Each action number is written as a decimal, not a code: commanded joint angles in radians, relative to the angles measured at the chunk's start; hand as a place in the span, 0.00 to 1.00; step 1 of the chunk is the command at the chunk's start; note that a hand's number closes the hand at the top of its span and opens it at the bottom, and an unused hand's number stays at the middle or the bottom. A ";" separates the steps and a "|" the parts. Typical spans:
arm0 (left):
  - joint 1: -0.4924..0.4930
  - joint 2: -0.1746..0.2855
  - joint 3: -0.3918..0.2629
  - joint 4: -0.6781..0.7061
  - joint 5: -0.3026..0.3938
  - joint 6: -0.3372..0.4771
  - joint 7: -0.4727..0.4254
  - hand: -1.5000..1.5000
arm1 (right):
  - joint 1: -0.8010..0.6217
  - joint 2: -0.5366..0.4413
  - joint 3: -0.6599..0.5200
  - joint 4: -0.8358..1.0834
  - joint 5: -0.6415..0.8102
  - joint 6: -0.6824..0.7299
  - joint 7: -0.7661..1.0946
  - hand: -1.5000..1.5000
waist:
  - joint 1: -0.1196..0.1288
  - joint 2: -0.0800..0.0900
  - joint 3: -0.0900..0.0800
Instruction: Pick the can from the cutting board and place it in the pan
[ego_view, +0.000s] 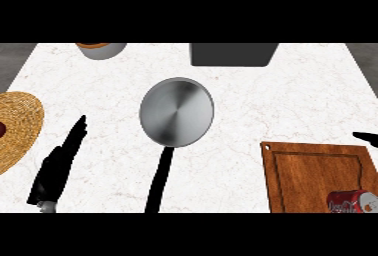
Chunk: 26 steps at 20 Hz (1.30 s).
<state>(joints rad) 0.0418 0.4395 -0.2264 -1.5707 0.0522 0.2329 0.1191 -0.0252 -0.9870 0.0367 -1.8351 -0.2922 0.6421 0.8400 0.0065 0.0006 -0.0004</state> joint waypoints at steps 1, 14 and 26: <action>-0.028 -0.029 0.017 0.062 -0.022 -0.021 -0.006 0.50 | -0.031 0.080 0.060 0.029 0.069 0.033 0.052 0.00 | -0.003 0.001 0.000; -0.023 -0.056 0.043 -0.003 -0.069 -0.032 0.035 0.50 | -0.020 0.103 0.151 0.018 0.158 0.013 0.170 0.00 | -0.004 0.000 0.000; 0.052 -0.055 0.122 -0.085 -0.060 -0.115 0.038 0.50 | 0.028 0.177 0.126 0.053 0.264 0.078 0.104 0.00 | -0.003 -0.001 0.000</action>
<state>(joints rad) 0.0793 0.3798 -0.1294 -1.6036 -0.0144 0.1463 0.1324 0.0188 -0.8381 0.1753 -1.8009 -0.0534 0.6686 0.8831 0.0009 -0.0006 -0.0001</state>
